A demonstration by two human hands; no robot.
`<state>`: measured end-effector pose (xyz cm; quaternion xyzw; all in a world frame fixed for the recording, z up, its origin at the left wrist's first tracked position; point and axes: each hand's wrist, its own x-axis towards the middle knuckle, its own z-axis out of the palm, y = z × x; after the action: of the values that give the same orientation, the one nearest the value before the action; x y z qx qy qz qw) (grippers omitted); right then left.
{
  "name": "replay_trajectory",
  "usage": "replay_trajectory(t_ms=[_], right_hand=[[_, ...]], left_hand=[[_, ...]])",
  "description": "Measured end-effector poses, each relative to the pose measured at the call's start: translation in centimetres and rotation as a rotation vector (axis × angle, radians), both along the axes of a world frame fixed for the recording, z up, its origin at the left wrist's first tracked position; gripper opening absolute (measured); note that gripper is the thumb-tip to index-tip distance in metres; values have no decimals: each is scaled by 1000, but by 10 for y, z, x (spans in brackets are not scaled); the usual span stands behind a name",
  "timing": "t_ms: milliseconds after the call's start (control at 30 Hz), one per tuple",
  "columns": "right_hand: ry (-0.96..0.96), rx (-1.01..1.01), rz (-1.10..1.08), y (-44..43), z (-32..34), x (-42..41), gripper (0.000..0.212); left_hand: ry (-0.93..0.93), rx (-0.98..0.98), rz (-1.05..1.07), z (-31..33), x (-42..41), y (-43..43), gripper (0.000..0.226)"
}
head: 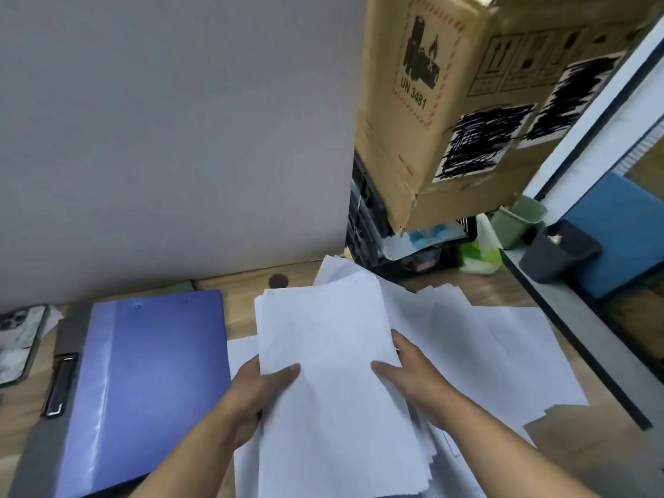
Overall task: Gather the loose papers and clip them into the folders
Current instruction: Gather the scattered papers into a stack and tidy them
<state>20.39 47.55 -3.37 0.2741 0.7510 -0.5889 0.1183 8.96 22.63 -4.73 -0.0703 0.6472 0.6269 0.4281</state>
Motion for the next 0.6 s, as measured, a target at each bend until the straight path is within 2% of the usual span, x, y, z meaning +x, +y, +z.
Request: replay_trajectory(t_ms=[100, 167, 267, 367, 467, 500, 567, 600], right_hand=[[-53, 165, 24, 23, -4, -4, 40], [-96, 243, 70, 38, -12, -16, 39], [-172, 219, -18, 54, -29, -23, 45], [-137, 58, -233, 64, -46, -6, 41], [-118, -114, -502, 68, -72, 11, 43], [-111, -146, -570, 66, -80, 13, 42], [-122, -73, -651, 60, -93, 8, 33], [-123, 32, -677, 57, -93, 3, 26]], left_hand=[[-158, 12, 20, -19, 17, 22, 33], [-163, -15, -12, -28, 26, 36, 33], [-68, -78, -59, -31, 24, 54, 29], [69, -148, -22, -29, 5, 72, 14], [245, -268, -137, -33, -23, 94, 18], [307, -329, -213, -37, -31, 100, 6], [449, -493, -426, -52, -48, 113, 20], [497, -558, -446, -61, -56, 118, 23]])
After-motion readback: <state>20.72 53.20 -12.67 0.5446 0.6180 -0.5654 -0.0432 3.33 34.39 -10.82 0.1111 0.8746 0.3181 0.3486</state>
